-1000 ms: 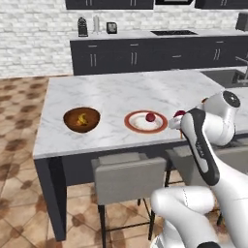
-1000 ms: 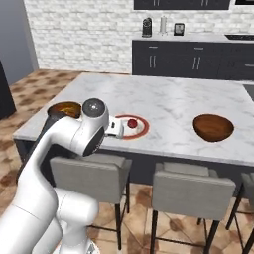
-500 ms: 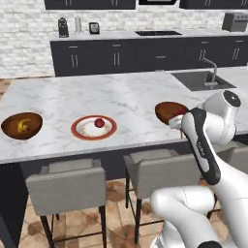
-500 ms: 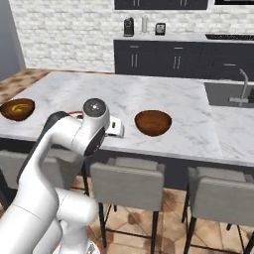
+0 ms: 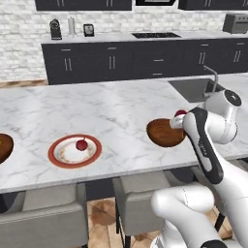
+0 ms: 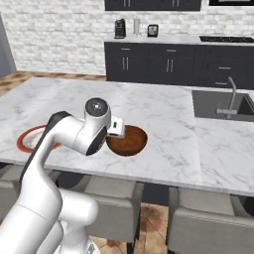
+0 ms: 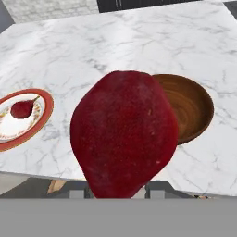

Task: Take the fruits from the plate on the dining counter and place two fruits in each bowl.

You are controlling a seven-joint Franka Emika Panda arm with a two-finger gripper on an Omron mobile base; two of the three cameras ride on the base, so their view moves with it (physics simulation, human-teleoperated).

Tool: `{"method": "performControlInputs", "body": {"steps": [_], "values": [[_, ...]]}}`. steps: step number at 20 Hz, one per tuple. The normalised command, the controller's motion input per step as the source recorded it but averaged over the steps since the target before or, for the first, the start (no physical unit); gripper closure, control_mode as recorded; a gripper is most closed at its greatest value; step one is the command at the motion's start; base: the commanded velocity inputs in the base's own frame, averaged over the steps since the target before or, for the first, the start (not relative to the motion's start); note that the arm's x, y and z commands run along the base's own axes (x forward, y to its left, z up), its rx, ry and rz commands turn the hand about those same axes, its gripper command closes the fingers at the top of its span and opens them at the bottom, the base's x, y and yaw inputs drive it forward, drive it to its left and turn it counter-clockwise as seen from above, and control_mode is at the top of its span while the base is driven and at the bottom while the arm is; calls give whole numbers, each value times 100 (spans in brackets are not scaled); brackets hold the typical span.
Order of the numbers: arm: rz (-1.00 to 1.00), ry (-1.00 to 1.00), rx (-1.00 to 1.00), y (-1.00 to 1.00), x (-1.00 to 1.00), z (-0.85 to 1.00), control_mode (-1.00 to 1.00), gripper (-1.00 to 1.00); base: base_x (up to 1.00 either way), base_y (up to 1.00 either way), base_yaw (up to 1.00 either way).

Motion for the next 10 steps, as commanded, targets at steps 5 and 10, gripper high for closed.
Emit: {"method": "performControlInputs", "body": {"steps": [5,10], "values": [[0,0,0,0,0,0,100,100,30,-15,0],[0,0,0,0,0,0,100,100,0,0,0]]}}
